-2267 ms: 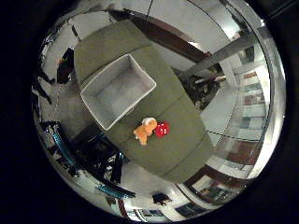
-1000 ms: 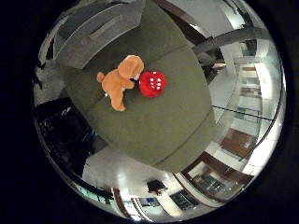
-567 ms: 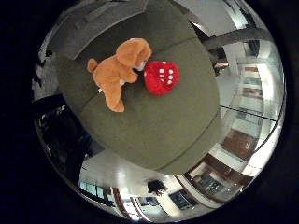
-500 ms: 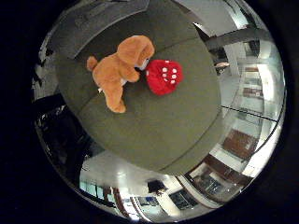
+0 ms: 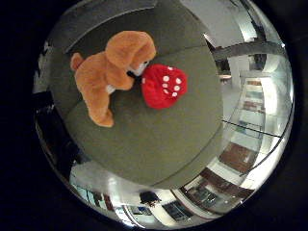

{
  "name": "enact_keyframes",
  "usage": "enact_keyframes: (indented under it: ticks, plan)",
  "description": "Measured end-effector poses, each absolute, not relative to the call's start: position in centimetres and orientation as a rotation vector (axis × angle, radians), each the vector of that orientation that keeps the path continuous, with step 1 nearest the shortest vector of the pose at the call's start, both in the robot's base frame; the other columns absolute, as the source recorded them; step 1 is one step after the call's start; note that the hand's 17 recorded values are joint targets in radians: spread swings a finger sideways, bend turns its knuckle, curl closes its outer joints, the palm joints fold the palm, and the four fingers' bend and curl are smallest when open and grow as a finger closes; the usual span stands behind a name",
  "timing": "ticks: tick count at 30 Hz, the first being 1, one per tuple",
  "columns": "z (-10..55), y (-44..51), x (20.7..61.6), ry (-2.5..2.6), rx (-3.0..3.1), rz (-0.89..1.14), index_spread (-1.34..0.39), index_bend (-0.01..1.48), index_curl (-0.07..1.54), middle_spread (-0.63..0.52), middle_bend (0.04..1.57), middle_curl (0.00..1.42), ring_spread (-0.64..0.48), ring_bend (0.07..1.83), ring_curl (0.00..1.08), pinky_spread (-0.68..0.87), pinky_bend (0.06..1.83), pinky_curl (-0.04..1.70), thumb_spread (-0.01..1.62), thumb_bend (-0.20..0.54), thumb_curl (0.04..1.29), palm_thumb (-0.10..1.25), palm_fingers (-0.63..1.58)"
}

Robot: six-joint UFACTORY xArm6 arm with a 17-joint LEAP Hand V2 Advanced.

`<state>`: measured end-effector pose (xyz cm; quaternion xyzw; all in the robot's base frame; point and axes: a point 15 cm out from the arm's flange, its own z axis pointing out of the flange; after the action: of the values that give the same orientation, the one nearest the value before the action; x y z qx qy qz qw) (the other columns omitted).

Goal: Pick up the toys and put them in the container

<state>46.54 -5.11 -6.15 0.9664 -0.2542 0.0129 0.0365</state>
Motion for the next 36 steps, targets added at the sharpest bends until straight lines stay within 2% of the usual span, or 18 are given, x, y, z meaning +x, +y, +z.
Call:
enact_keyframes:
  ticks: [6, 36]
  plan:
    - [-5.2, -6.5, 48.7, -0.706, 2.966, 0.122, -0.42, 0.17, 0.31, -0.05, 0.19, 0.30, 0.03, 0.26, 0.27, 0.22, 0.51, 0.11, 1.05, -0.024, 0.33, 0.64, 0.11]
    - [-10.9, -4.7, 49.4, -0.559, 2.971, 0.046, -0.43, 0.17, 0.30, -0.05, 0.19, 0.30, 0.02, 0.30, 0.27, 0.23, 0.56, 0.11, 1.03, -0.025, 0.35, 0.65, 0.13]
